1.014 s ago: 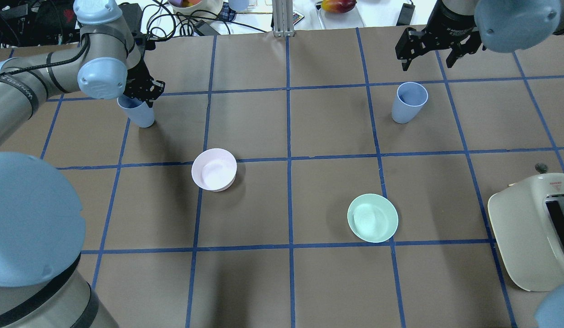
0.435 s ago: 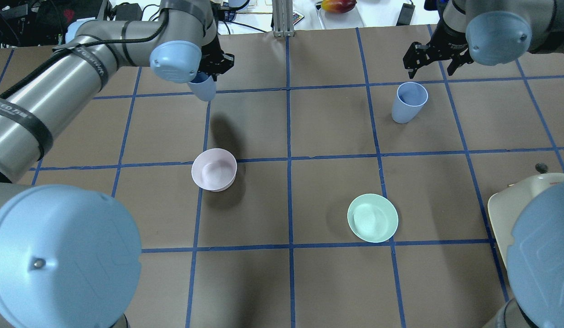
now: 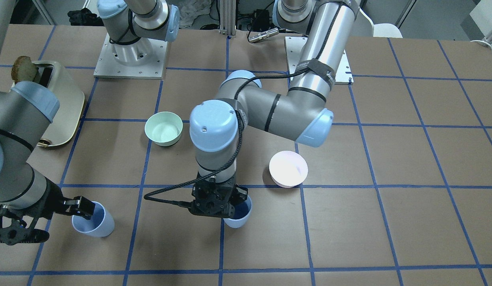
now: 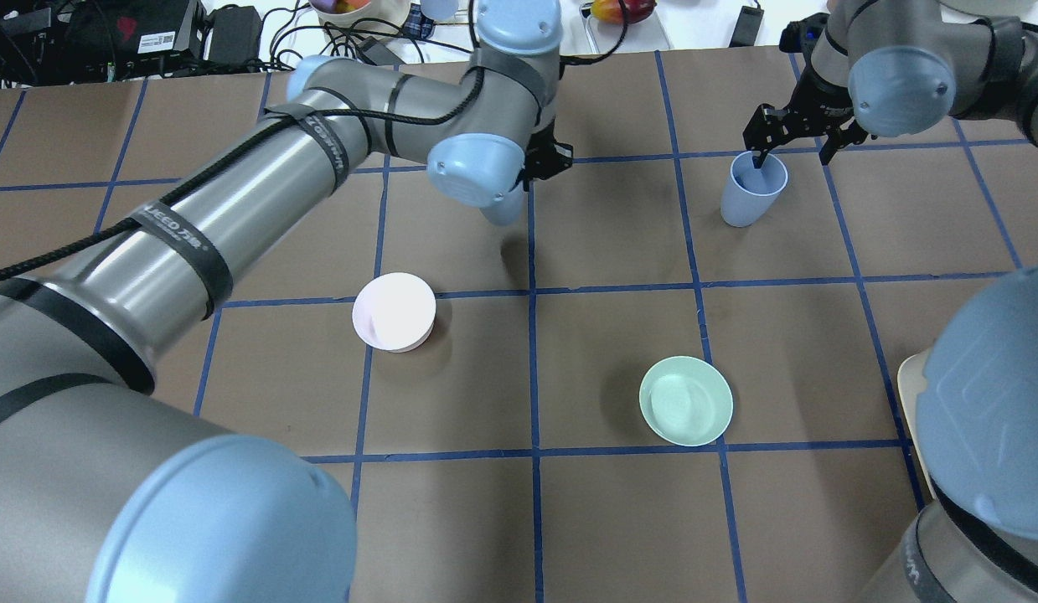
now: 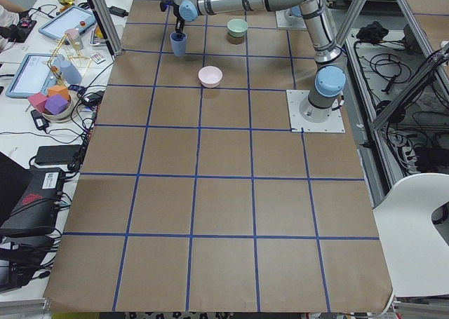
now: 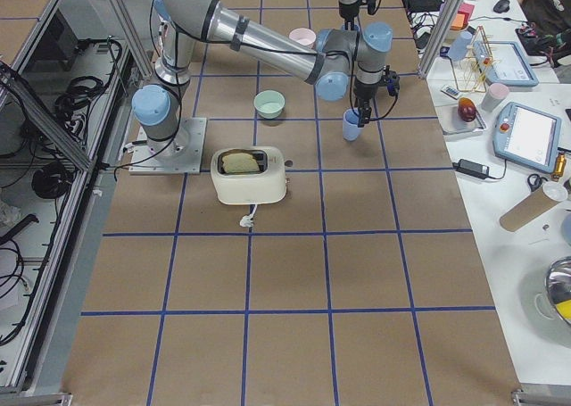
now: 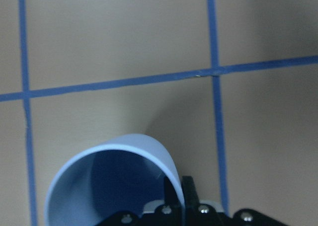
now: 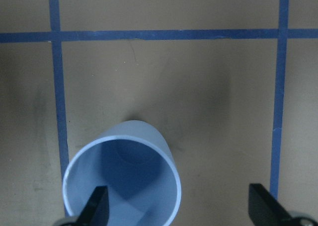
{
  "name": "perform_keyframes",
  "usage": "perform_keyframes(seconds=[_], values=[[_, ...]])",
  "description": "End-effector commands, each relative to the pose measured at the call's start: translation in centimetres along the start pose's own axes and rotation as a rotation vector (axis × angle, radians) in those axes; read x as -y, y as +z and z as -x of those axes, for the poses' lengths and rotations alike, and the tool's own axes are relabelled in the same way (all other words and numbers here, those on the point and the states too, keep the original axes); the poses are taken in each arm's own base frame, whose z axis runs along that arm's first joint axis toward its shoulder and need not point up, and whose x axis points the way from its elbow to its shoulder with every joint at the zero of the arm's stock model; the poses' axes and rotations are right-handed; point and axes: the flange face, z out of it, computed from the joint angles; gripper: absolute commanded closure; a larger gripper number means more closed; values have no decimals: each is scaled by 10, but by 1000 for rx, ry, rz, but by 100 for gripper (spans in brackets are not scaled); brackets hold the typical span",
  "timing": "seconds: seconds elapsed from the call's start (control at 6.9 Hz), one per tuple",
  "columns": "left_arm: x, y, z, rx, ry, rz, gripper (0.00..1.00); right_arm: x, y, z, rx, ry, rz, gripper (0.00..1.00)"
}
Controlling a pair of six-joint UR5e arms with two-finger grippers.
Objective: Stack blue cups with both arms
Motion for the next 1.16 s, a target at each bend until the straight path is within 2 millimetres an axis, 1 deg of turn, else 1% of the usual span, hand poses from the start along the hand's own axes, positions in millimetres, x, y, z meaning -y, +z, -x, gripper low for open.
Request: perform_keyframes(seconds=[0.0,0.14,0.29,0.43,0.58,0.72,0.87,1.01], values=[[-28,28,-28,7,-16,51,100,3,24,-3,13,5,36,0],[-31,36,-27,15,-2,61,24,3,36,-3,16,6,54,0],[-25,22,-24,2,-18,38,0,3,38,-3,18,6,58,6],[-20,2,-9,2,-30,22,0,3,39,-3,16,3,63,63],[-18,-19,14,-6,-60,74,0,2,40,-3,16,11,73,100],[-27,-51,34,-39,-86,123,0,0,39,-3,16,14,91,100],[-42,-93,50,-31,-97,163,0,0,36,-3,12,18,95,100],[-69,-139,63,-15,-101,216,0,1,27,-3,16,18,99,100]])
